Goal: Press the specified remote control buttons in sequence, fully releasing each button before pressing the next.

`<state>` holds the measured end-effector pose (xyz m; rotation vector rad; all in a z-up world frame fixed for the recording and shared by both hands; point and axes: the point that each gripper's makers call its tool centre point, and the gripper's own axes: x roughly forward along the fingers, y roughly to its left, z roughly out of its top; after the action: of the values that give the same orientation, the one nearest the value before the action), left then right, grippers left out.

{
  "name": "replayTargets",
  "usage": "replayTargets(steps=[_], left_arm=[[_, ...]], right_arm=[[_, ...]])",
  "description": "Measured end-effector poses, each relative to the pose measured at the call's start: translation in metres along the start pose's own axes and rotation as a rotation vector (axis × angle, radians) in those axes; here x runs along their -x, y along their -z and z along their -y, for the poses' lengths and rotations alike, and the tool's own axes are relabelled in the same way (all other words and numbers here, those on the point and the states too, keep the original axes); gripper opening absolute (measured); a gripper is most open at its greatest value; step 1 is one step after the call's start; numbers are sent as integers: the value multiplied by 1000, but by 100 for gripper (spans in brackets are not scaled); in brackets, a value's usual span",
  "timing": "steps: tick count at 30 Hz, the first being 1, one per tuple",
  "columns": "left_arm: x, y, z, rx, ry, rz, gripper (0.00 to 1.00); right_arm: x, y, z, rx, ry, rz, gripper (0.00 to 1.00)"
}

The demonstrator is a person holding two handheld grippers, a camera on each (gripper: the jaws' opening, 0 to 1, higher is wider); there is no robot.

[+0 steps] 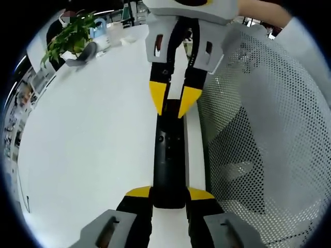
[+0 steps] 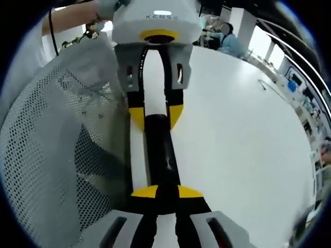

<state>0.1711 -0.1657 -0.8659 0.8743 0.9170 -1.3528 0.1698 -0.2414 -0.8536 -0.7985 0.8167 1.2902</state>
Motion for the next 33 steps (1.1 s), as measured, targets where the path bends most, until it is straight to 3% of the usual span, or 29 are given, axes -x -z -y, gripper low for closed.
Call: replayTargets(steps=[10, 18, 23, 25, 27, 30, 33], left_arm=[[0, 1, 0, -1, -1, 7, 24], [0, 0, 0, -6, 1, 3, 24], [-1, 0, 1, -12, -6, -13, 24], [0, 0, 1, -11, -8, -18, 24], [0, 0, 1, -6, -9, -15, 24], [0, 1, 0, -5, -8, -1, 24], [0, 1, 0, -4, -6, 3, 24]], right_arm=[[-1, -1, -2, 96, -22, -27, 6], [-3, -1, 1, 101, -116, -91, 6], [-4, 0, -3, 218, -97, -157, 7], [-5, 0, -4, 186, -82, -148, 7], [-4, -1, -2, 108, -65, -75, 7], [-2, 0, -2, 152, -36, -5, 7], [-1, 0, -2, 102, -16, 22, 6]])
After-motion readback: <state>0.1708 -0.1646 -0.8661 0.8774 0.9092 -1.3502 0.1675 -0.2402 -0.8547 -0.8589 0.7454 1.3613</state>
